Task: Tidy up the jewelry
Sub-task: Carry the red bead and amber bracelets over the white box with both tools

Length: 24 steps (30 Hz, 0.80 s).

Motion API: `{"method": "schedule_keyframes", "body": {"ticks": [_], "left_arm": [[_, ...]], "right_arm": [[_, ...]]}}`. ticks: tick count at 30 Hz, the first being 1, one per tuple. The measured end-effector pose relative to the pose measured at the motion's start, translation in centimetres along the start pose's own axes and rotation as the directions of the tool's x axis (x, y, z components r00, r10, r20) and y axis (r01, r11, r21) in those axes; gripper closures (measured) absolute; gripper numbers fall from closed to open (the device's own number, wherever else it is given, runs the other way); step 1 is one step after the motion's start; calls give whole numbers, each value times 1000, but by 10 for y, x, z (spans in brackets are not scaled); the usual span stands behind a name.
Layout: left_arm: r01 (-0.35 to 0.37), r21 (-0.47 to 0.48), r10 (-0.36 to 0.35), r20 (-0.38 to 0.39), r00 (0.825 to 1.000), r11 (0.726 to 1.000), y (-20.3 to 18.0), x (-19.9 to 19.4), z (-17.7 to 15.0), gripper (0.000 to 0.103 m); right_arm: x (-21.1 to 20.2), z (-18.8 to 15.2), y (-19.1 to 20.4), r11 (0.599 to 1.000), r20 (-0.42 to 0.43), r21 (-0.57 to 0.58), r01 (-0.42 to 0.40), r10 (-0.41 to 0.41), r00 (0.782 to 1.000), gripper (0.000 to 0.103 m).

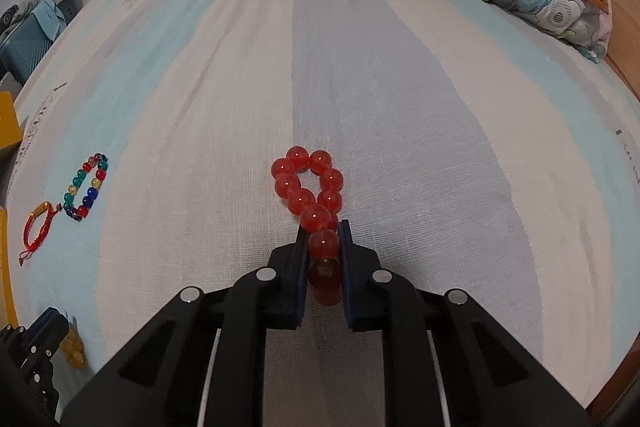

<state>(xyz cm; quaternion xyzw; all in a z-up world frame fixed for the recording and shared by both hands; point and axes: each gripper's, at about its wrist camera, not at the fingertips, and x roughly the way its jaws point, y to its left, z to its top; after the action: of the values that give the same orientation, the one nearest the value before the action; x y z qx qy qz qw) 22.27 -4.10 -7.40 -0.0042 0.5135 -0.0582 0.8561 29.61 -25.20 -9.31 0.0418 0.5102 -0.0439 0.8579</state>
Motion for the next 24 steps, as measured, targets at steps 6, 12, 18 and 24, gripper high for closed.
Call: {"method": "schedule_keyframes", "body": {"ticks": [6, 12, 18, 24], "left_arm": [[9, 2, -9, 14, 1000, 1000, 0, -8, 0, 94], [17, 2, -17, 28, 999, 1000, 0, -17, 1, 94], [20, 2, -20, 44, 999, 1000, -2, -30, 1, 94], [23, 4, -23, 58, 998, 1000, -4, -41, -2, 94]], "right_arm": [[-5, -1, -2, 1000, 10, 9, -2, 2, 1000, 90], [-12, -1, -2, 1000, 18, 10, -5, 5, 1000, 90], [-25, -1, -4, 1000, 30, 6, -10, 10, 999, 90], [-39, -5, -7, 1000, 43, 8, -17, 17, 999, 90]]}}
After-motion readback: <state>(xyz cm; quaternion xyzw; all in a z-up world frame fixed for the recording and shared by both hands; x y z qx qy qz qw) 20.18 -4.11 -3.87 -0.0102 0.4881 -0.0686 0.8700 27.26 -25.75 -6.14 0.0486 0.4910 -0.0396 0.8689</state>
